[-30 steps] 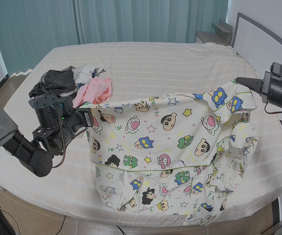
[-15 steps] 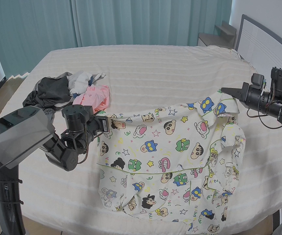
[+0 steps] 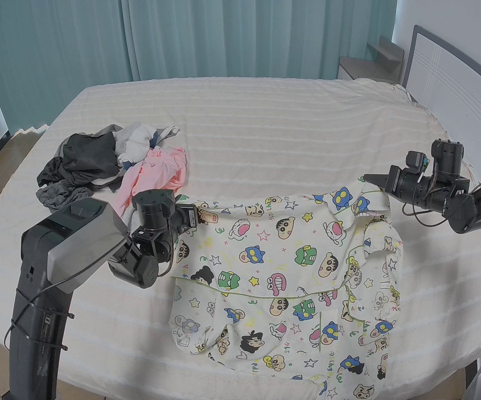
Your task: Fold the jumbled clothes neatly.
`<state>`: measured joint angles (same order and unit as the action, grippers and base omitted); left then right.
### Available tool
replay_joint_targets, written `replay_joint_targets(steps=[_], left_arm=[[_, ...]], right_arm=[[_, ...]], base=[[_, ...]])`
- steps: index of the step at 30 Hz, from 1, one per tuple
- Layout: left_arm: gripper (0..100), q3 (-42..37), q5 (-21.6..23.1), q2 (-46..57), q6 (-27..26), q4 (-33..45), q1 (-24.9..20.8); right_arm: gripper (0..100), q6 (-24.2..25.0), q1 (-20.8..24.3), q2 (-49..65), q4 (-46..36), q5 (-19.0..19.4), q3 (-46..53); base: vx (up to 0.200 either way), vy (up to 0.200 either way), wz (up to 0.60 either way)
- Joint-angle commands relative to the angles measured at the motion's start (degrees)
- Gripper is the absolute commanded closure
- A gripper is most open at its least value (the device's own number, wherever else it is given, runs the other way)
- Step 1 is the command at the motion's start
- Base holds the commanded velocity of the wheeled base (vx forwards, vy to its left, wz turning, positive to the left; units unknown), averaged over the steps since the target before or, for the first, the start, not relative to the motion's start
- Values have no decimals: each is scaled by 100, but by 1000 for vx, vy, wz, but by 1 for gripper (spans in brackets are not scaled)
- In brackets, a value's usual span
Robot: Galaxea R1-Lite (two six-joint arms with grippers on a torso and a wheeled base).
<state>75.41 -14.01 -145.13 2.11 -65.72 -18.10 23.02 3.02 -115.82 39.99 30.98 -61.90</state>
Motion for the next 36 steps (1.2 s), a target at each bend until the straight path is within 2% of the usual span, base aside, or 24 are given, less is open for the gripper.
replay_joint_targets(steps=[1, 6, 10, 11, 12, 13, 17, 20, 24, 30, 36], left_arm=[[100, 492, -102, -631, 0, 121, -9], [100, 791, -120, -859, 0, 182, -9], [100, 1424, -296, -1272, 0, 253, -9], [0, 1494, -322, -1325, 0, 288, -9], [0, 1503, -331, -1334, 0, 305, -9], [0, 1538, -348, -1369, 0, 393, 9], [0, 1617, -348, -1378, 0, 516, 17], [0, 1854, -445, -1369, 0, 516, 26], [0, 2136, -691, -1360, 0, 516, 88], [0, 2092, -770, -1281, 0, 481, 149], [0, 2144, -788, -1255, -97, 481, 255]], right_arm=[[100, 1, -12, -907, 168, -162, -349], [100, 1, -3, -1285, 238, -224, -639], [100, 1, 5, -1751, 238, -399, -1043], [100, 1, 5, -1821, 238, -435, -1096], [100, 1, 5, -1839, 238, -443, -1105], [0, 1, -3, -1918, 211, -443, -1201], [0, 19, -3, -2111, 229, -628, -1403], [0, 10, -30, -2252, 203, -918, -1614], [0, 36, -109, -2252, 176, -1015, -1685], [0, 36, -329, -2357, -96, -1155, -1922], [0, 282, -425, -2753, -175, -1691, -2511]], base=[[0, 0, 0], [0, 0, 0], [0, 0, 0], [0, 0, 0], [0, 0, 0], [0, 0, 0], [0, 0, 0], [0, 0, 0], [0, 0, 0], [0, 0, 0], [0, 0, 0]])
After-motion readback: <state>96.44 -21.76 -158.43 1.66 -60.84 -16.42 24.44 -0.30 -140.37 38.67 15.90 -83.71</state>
